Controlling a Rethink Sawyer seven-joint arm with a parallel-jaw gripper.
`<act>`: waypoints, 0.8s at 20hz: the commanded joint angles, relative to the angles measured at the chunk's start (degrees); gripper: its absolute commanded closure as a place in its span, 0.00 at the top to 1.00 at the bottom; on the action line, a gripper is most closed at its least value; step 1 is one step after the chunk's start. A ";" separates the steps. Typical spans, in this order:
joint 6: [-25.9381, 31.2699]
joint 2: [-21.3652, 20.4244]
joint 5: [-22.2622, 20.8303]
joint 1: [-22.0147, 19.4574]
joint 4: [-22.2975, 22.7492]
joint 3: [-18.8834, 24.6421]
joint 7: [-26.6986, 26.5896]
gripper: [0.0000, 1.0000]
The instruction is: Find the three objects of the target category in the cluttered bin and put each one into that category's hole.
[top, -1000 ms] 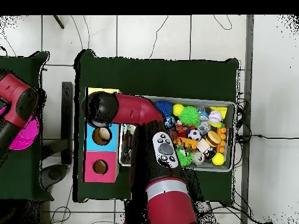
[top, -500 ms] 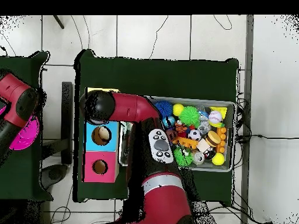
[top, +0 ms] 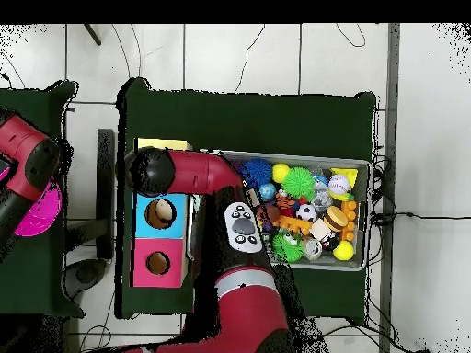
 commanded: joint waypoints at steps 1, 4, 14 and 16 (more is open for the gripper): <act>5.31 0.57 -2.35 1.20 1.62 -4.16 8.05 0.00; 8.25 0.24 -2.38 1.31 2.52 -5.17 7.45 0.00; 6.79 -1.74 -1.28 3.02 3.55 -7.51 9.54 0.00; 2.74 -3.14 -0.91 3.02 3.64 -7.61 10.15 0.00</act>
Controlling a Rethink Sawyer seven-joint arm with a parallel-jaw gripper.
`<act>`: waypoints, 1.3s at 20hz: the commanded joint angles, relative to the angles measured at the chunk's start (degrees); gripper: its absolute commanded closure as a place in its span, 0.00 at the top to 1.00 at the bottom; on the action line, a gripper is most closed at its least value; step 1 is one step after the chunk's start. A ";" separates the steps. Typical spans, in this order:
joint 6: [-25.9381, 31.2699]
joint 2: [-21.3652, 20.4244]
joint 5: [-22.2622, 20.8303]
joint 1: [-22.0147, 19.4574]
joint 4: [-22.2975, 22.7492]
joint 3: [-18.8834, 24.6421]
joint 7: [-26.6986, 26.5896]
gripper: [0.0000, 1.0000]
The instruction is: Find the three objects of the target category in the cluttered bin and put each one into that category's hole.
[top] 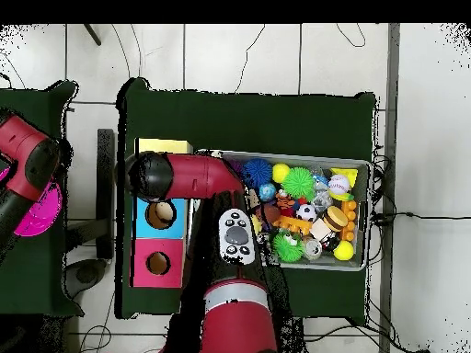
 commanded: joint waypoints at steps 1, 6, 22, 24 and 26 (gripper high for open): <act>-1.32 -2.23 -0.56 -0.01 3.32 -2.01 10.27 0.00; -2.62 -7.80 0.31 -1.13 4.77 -1.29 9.19 0.00; 0.80 -16.91 -4.54 1.99 5.48 -9.69 9.49 0.00; 0.54 -16.31 -5.77 2.66 6.62 -10.68 8.93 0.00; 0.96 -15.67 -6.48 3.22 7.39 -11.59 8.90 0.00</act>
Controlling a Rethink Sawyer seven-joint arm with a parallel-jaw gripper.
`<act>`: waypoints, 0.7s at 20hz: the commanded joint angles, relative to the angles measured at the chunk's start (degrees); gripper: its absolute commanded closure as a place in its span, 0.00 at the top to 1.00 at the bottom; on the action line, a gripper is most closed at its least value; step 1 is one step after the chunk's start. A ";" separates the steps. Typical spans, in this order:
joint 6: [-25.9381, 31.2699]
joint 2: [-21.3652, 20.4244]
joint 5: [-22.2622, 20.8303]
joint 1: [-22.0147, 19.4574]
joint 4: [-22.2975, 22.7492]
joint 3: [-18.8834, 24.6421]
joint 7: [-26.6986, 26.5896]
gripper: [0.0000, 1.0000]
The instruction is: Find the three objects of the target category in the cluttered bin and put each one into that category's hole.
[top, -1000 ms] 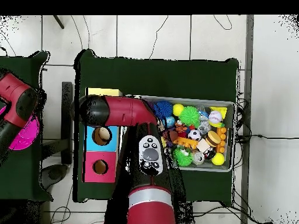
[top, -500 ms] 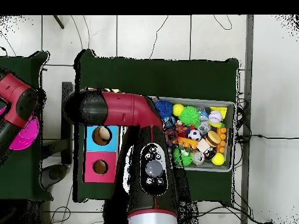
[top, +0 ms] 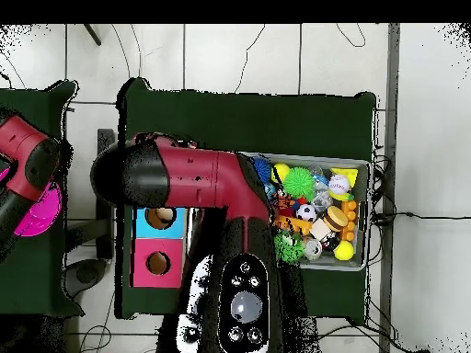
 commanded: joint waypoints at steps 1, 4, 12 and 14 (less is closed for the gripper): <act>1.45 -0.98 -4.33 0.98 7.38 -3.82 8.04 0.00; 1.75 -1.78 -4.22 0.73 8.22 -3.70 7.29 0.00; -1.13 -2.04 -4.38 1.64 8.90 -4.58 8.77 0.00; -0.76 -2.12 -4.35 1.70 9.14 -4.67 8.50 0.00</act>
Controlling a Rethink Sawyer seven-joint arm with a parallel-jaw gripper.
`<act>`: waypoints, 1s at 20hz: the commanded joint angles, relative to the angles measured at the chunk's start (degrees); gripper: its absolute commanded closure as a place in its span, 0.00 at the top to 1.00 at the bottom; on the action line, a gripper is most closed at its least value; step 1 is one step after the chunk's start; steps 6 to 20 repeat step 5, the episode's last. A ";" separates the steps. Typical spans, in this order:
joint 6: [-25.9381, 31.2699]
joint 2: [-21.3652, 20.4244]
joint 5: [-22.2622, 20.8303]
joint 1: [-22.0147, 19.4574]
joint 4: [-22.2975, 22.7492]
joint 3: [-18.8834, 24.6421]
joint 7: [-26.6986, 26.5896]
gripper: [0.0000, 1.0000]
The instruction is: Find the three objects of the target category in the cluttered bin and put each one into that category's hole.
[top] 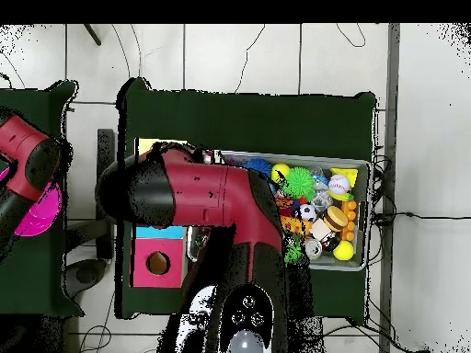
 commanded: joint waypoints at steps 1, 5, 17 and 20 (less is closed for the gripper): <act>-0.86 0.60 -1.86 0.21 7.07 -0.12 8.53 0.00; 0.32 0.53 -1.74 -0.14 7.27 0.30 7.50 0.00; 0.32 0.53 -1.74 -0.14 7.27 0.30 7.50 0.00; 0.32 0.53 -1.74 -0.14 7.27 0.30 7.50 0.00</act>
